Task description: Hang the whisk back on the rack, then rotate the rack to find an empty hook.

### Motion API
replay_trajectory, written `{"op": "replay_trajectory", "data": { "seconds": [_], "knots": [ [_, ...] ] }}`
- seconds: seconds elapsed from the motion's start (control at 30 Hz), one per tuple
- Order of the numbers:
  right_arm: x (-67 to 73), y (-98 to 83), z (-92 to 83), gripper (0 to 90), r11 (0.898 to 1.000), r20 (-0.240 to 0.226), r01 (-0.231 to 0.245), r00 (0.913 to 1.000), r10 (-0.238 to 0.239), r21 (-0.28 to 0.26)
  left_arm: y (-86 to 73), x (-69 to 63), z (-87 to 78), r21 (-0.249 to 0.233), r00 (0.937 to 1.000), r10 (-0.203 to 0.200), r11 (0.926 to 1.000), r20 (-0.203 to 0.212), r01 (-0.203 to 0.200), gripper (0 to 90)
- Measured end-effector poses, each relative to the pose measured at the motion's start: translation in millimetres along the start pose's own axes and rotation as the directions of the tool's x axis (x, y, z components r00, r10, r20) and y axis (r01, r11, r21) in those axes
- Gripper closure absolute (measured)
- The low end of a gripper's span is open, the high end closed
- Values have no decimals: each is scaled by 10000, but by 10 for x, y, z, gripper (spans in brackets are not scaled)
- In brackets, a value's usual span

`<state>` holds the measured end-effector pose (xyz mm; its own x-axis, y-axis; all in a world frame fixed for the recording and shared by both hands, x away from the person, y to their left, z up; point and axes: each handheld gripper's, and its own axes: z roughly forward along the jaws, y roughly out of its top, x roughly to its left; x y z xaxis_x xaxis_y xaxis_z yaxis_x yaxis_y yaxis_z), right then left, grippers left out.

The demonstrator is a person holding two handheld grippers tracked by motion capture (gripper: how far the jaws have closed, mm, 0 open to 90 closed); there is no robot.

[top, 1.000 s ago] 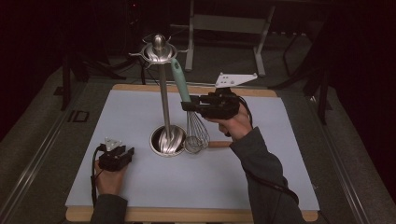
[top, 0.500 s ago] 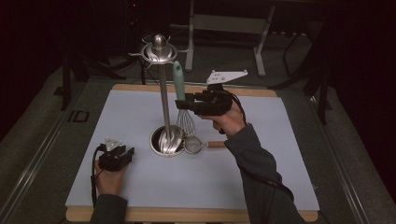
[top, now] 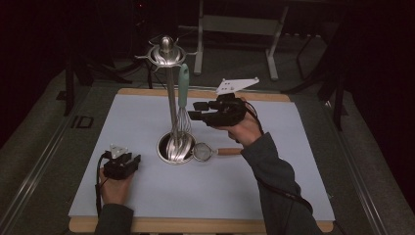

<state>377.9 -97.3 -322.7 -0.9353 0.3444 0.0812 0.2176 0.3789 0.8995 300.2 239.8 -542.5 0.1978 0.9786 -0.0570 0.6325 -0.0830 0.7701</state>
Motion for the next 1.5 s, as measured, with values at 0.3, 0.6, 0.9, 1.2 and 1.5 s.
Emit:
{"op": "replay_trajectory", "data": {
  "seconds": [0.3, 0.6, 0.9, 1.2, 1.5],
  "knots": [
    [44, -97, -33, 590, 9926, 754, 525, 9953, -610, 1095, 0, 0, 1, 2, 10000, 13, 10000, -7, -13, 614],
    [79, -411, -10, 585, 9790, 1069, 480, 9918, -703, 1983, -1, -5, -4, -23, 10000, 41, 10000, -43, -41, 614],
    [149, -815, -119, 570, 9770, 1580, 304, 9853, -649, 2111, -5, -7, -13, -96, 10000, 57, 9999, -35, -57, 615],
    [124, -1360, -228, 562, 9636, 2548, -435, 9666, -261, 2638, -9, -15, -22, -218, 9999, 99, 9997, -91, -101, 628],
    [38, -1829, -381, 555, 9460, 3242, -1215, 9458, 184, 3006, -17, -11, -65, -596, 9998, -7, 9982, 189, 18, 702]
  ]
}}
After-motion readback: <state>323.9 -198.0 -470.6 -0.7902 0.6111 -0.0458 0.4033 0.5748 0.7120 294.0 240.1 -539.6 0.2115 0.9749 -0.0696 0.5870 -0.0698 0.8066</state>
